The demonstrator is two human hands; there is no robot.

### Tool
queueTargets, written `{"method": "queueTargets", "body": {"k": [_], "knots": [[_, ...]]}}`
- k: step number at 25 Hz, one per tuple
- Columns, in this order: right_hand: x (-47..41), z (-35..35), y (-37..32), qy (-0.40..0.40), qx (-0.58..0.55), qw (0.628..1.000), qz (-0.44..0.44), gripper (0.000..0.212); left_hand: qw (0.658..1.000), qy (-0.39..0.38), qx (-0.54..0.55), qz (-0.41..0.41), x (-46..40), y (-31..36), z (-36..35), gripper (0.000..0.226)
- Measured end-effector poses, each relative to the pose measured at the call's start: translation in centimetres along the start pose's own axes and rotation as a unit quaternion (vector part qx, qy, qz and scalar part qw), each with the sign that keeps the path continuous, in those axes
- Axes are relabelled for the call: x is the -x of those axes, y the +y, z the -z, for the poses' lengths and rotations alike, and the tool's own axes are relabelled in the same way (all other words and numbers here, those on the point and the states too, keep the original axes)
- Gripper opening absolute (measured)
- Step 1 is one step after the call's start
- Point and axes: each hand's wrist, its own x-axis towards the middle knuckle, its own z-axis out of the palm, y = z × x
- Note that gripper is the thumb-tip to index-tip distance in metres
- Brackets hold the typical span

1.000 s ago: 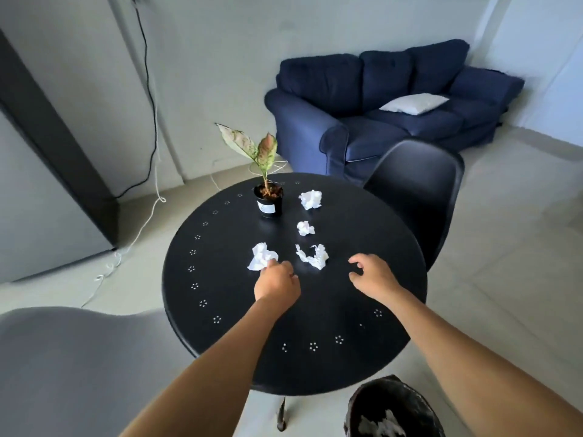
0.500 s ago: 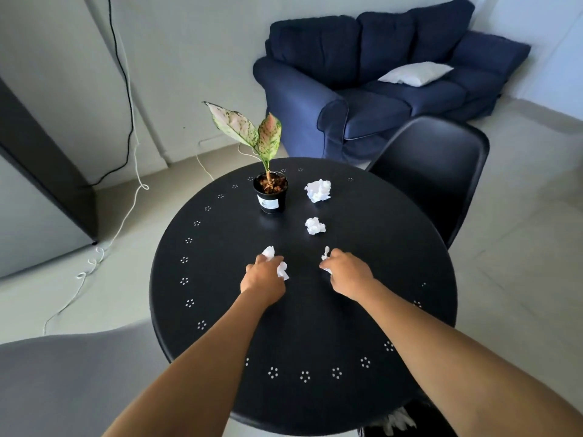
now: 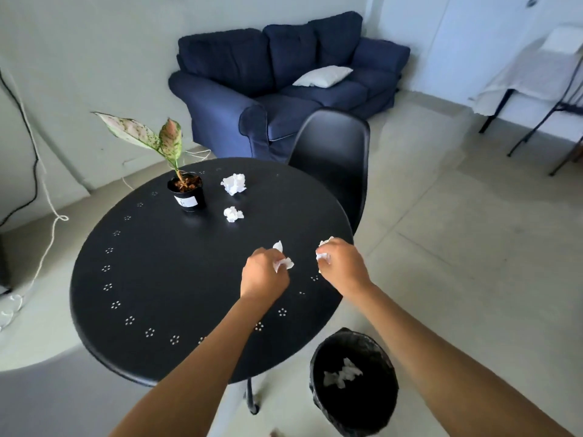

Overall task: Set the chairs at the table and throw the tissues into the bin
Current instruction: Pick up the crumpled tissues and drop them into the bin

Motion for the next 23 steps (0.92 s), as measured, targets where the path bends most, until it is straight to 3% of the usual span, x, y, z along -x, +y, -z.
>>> {"method": "queueTargets", "body": {"k": [6,10,15,20,23], "knots": [[11.2,5.8,8.7,0.11,-0.093,0.986,-0.08,0.017,0.992,-0.027,0.044,-0.115,8.8,7.2,-6.6,0.02],[17.5,4.2,13.6,0.141,-0.082,0.979,-0.121,0.009,0.981,-0.077,0.034,-0.177,12.3,7.1,-11.8,0.016],[21.6,-3.3,19.2,0.105,-0.066,0.978,-0.168,0.01,0.974,-0.141,-0.012,-0.174,14.0,3.1,-18.4,0.017],[22.0,-13.1,24.3,0.061,-0.055,0.982,-0.168,0.032,0.974,-0.167,-0.046,-0.145,13.2,-2.6,-24.9,0.026],[21.9,-17.6,26.7,0.007,-0.04,0.978,-0.206,0.03,0.969,-0.186,-0.064,-0.147,12.5,-5.6,-28.0,0.026]]}}
